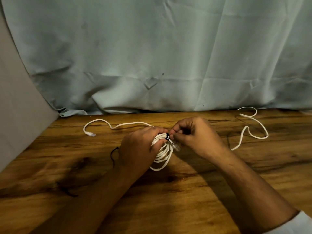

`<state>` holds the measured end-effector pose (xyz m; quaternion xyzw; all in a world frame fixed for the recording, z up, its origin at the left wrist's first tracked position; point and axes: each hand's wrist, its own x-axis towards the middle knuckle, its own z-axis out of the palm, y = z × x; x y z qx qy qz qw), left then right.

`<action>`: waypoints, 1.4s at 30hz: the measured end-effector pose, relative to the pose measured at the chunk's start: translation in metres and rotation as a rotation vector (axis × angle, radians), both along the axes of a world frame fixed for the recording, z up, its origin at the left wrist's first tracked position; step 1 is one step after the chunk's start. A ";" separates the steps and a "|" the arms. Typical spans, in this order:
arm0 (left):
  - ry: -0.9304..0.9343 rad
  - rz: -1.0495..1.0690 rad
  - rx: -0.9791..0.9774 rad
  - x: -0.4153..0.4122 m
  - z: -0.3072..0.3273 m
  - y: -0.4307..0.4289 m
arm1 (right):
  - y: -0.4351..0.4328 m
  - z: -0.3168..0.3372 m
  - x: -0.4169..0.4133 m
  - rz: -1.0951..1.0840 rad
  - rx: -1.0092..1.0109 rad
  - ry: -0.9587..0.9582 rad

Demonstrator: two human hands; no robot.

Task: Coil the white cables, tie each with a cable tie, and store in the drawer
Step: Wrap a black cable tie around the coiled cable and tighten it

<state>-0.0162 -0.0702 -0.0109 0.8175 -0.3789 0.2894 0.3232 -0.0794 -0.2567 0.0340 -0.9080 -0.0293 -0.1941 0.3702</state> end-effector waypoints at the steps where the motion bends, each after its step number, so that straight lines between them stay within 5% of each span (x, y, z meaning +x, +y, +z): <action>1: 0.008 -0.003 -0.010 0.000 0.000 0.000 | 0.000 -0.001 -0.001 -0.001 0.009 -0.012; 10: 0.092 -0.029 -0.060 0.012 -0.008 0.004 | 0.015 -0.004 -0.003 0.010 -0.164 -0.147; 27: 0.079 0.021 -0.083 0.003 -0.004 0.001 | 0.021 -0.016 0.003 -0.037 -0.082 -0.235; 37: 0.160 0.044 -0.152 0.008 -0.008 0.000 | 0.023 -0.024 0.006 -0.050 0.228 -0.116; 42: 0.270 0.039 -0.253 0.013 -0.010 -0.002 | 0.030 -0.023 0.003 0.023 0.669 0.023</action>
